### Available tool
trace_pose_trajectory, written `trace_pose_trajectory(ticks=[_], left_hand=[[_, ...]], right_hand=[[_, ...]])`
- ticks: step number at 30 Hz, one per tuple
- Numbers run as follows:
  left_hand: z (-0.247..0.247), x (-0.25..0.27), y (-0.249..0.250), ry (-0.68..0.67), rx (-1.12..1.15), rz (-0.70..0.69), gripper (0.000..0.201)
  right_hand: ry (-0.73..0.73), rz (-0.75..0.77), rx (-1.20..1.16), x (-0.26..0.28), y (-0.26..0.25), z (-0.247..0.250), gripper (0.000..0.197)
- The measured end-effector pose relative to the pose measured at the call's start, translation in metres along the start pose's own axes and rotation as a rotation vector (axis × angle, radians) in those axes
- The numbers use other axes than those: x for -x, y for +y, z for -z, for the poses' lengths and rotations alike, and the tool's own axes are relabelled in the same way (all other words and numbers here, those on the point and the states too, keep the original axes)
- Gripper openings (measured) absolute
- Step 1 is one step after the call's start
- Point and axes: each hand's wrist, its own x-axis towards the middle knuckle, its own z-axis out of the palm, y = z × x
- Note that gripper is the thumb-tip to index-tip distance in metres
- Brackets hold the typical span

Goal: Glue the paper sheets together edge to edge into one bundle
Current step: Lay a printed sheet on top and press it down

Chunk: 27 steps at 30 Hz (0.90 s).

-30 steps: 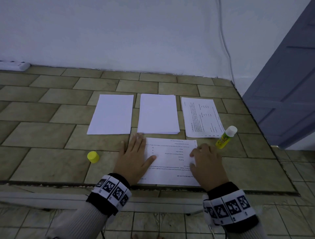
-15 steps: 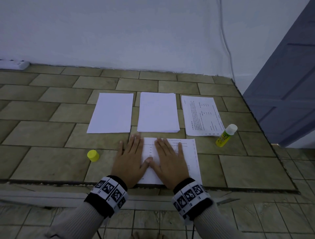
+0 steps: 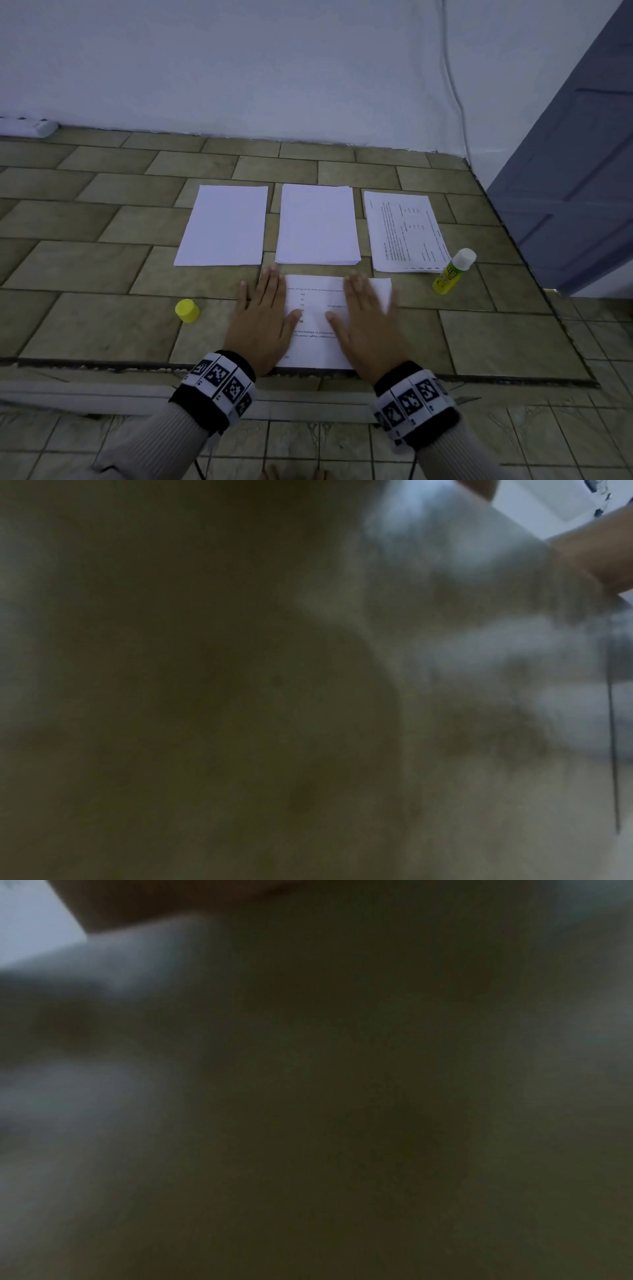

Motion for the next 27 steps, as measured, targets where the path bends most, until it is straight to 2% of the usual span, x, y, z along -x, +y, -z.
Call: trace_pose_trajectory(ticks=[4,7,15,20,23,25,27], left_hand=[[-0.003,0.000,-0.002,0.000,-0.026,-0.007,0.070],[-0.003,0.000,-0.003,0.011,-0.023,-0.016,0.067],[0.000,0.001,-0.001,0.010,-0.024,-0.001,0.073],[0.001,0.001,0.000,-0.013,-0.020,0.003,0.075],[0.004,0.001,0.001,-0.057,-0.006,0.005,0.090],[0.005,0.000,0.001,-0.068,-0.011,0.016,0.095],[0.005,0.000,0.002,-0.077,0.007,0.032,0.096]], right_hand=[[-0.033,0.152,-0.066,-0.014,-0.033,-0.011,0.102],[-0.023,0.178,-0.058,-0.017,-0.031,-0.016,0.095],[-0.007,-0.028,0.045,0.005,0.043,-0.003,0.086],[-0.069,-0.132,0.002,0.012,0.052,0.012,0.095],[-0.097,-0.191,-0.209,0.010,0.049,0.037,0.071],[-0.119,-0.131,-0.280,0.007,0.044,0.056,0.059],[-0.163,-0.033,-0.254,0.002,0.039,0.070,0.052]])
